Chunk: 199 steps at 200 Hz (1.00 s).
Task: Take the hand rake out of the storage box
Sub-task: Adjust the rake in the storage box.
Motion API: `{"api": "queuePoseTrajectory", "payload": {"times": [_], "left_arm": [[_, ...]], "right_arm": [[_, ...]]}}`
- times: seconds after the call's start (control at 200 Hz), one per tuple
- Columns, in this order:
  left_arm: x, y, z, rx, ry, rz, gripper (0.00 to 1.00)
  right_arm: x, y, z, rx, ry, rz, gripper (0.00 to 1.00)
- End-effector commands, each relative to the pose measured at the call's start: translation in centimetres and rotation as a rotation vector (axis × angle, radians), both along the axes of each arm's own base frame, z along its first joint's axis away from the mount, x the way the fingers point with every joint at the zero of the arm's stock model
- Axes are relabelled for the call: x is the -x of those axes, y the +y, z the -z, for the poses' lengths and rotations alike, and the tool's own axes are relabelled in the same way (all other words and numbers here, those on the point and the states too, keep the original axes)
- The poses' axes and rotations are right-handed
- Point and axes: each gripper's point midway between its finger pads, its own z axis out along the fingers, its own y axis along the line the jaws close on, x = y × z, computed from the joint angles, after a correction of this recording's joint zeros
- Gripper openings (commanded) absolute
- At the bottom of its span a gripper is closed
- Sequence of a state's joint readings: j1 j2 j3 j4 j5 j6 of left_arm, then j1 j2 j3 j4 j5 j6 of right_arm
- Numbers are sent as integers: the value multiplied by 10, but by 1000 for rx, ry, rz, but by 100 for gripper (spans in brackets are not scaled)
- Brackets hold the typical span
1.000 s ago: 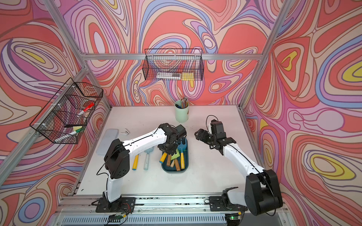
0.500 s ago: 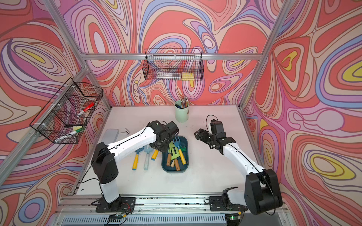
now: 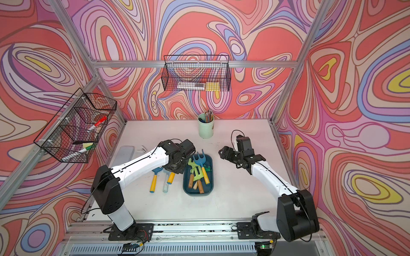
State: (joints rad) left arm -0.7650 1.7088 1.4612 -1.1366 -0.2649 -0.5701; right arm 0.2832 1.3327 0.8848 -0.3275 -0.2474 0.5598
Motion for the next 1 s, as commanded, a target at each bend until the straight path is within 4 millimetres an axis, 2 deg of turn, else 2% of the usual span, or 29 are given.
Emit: {"api": "queuePoseTrajectory", "payload": {"times": [0.0,0.145,0.361,0.516,0.676,0.861,0.991], "left_arm": [[-7,6,-20,68,-93,-73,9],[-11,19,-18,152,-90,-154,10],[-13,42,-9,195,-76,-221,10],[-11,46,-5,201,-74,-226,10],[-12,44,-4,206,-73,-219,10],[-15,43,-4,210,-76,-211,10],[-16,42,-4,211,-79,-207,10]], "right_arm": [[5,32,-19,69,-63,-119,80],[20,73,-12,164,-74,-229,76],[24,110,25,317,-35,-293,63],[28,121,47,422,15,-304,54],[32,123,66,435,65,-299,45],[32,116,80,488,100,-270,42],[33,118,87,491,121,-277,38]]}}
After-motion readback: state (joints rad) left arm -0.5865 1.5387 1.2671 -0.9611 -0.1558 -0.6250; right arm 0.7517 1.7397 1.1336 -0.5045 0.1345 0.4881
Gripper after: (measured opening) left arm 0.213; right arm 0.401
